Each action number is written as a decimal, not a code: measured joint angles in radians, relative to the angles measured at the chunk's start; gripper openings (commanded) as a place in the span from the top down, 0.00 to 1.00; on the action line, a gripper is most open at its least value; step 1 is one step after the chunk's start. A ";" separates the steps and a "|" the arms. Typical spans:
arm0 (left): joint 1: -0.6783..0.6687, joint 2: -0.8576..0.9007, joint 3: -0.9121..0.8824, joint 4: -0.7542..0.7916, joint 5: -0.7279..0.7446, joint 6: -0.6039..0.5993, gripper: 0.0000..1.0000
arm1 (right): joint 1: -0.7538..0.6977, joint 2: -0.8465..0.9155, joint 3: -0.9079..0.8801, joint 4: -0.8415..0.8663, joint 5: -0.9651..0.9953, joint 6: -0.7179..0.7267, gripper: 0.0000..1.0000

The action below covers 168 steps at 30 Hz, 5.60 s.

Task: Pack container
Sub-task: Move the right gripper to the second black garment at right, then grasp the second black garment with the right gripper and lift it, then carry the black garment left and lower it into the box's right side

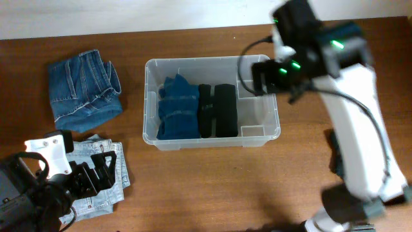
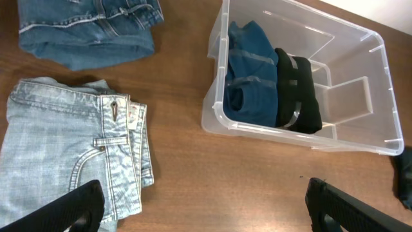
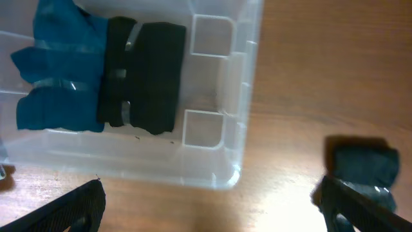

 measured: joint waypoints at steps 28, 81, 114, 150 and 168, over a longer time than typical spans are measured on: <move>0.000 0.000 0.000 0.000 0.001 0.000 0.01 | -1.094 -0.509 -0.969 0.369 -0.262 0.042 0.01; 0.000 0.000 0.000 0.000 0.001 0.000 0.01 | -1.432 -0.174 -1.454 1.070 -0.560 0.068 0.02; 0.000 0.000 0.000 0.000 0.000 0.000 0.01 | -1.268 -0.105 -1.448 1.134 -0.628 0.163 0.96; 0.000 0.000 0.000 0.000 0.000 0.000 0.01 | -0.127 -0.230 -0.681 0.685 -0.346 0.110 0.96; 0.000 0.000 0.000 0.000 0.000 0.000 0.01 | -0.001 -0.078 -0.681 0.721 0.085 0.154 0.96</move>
